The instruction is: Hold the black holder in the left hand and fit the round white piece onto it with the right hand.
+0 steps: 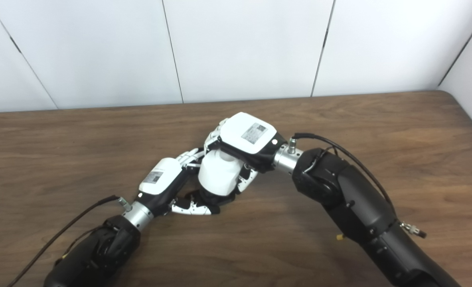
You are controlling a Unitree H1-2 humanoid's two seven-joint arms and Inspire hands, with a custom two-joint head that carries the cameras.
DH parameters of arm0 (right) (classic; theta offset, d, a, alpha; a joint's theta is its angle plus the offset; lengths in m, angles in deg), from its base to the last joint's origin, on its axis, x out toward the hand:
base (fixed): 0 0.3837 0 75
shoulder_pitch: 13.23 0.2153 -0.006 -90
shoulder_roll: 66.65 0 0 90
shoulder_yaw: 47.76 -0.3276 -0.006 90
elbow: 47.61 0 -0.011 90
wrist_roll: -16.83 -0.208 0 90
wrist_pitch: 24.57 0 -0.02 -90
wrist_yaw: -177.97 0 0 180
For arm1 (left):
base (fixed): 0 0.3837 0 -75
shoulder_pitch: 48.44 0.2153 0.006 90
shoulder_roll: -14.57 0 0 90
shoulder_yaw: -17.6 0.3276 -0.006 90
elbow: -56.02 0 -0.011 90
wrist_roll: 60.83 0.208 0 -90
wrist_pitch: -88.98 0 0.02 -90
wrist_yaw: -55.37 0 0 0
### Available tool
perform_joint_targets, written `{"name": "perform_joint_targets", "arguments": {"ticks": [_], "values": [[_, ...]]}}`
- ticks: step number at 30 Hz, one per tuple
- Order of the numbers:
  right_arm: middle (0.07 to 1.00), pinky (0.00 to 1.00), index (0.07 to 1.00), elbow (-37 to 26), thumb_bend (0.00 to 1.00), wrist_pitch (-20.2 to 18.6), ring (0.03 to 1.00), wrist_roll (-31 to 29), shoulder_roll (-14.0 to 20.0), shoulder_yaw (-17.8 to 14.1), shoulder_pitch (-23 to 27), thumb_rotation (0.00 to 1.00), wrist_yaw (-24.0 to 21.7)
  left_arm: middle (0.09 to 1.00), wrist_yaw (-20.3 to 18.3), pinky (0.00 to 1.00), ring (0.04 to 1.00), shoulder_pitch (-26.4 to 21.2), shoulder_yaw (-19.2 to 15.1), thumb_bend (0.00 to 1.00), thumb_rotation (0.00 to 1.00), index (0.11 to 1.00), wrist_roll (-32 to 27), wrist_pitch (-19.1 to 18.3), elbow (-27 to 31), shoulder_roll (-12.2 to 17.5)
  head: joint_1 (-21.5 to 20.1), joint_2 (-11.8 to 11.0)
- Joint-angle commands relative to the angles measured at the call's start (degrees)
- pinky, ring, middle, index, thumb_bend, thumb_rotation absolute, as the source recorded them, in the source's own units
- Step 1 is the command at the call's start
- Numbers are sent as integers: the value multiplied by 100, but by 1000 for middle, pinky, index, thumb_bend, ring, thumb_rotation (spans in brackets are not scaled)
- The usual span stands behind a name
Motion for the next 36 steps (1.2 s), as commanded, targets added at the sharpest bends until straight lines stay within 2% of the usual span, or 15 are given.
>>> {"name": "perform_joint_targets", "arguments": {"ticks": [1, 8, 17, 27, 36], "values": [[718, 796, 481, -118, 525, 224, 739, -27, 174, 3, 218, 136, -111, 922, -956, 947, 963, 602, 577, 524, 60, 484, 378, -237, -525, -23, -1, -1], [719, 809, 481, -226, 525, 206, 742, -67, 155, 5, 231, 136, -169, 922, -980, 959, 965, 610, 564, 524, 60, 484, 334, -279, -528, -62, 7, 6], [715, 788, 480, -352, 525, 189, 741, -124, -70, 19, 395, 138, -167, 923, -1005, 956, 968, 629, 574, 524, 60, 484, 341, -315, -462, -65, 28, 35], [728, 842, 482, -545, 524, 107, 762, -100, -328, 84, 612, 141, -581, 926, -1015, 956, 966, 605, 614, 524, 61, 484, 418, -360, -468, -89, 42, 63], [721, 842, 481, -541, 525, 195, 755, -98, -394, 92, 668, 140, -673, 927, -1001, 958, 973, 620, 602, 524, 59, 484, 352, -311, -493, -97, 72, 91]]}}
